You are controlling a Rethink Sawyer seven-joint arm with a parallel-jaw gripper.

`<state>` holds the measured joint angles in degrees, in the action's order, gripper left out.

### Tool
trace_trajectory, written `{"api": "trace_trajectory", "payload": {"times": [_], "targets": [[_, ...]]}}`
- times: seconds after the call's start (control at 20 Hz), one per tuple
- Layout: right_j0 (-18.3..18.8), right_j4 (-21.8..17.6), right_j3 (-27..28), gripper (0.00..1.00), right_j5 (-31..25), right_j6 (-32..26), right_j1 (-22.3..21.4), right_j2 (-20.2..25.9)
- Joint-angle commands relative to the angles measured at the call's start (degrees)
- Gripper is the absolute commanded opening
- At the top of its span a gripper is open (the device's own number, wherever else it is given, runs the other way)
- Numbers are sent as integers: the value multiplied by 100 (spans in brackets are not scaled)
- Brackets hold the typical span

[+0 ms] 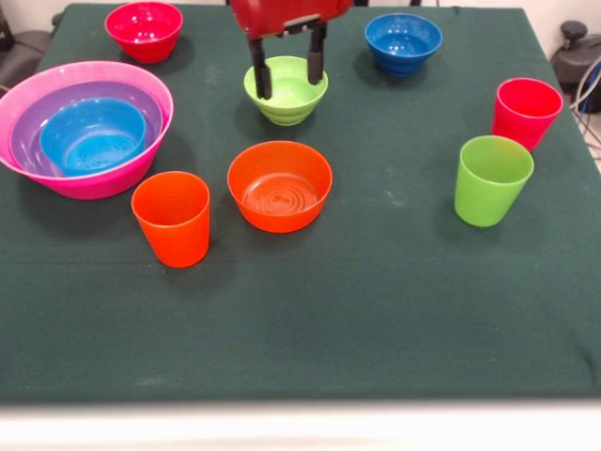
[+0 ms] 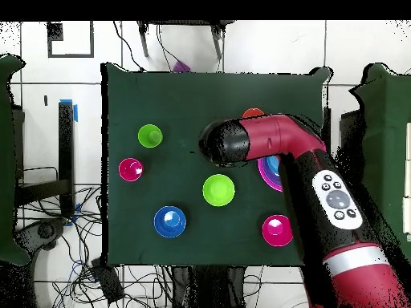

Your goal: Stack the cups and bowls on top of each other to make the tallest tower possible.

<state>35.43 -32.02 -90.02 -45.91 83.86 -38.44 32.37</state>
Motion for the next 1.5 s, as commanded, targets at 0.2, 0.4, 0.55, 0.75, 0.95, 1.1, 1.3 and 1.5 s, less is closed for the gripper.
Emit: {"api": "trace_trajectory", "payload": {"times": [0.2,0.4,0.55,0.75,0.95,1.1,1.3,1.5], "targets": [[-168,-359,308,100,596,855,623,-660],[-264,-495,355,100,789,880,756,-820],[-320,-500,381,100,908,859,825,-933],[-409,-419,480,100,976,830,953,-1024],[-512,-314,527,100,1084,874,1075,-1098],[-609,-241,587,100,1116,921,1140,-1169],[-697,-216,677,100,1255,937,1265,-1258],[-741,-173,712,100,1343,888,1347,-1304]]}}
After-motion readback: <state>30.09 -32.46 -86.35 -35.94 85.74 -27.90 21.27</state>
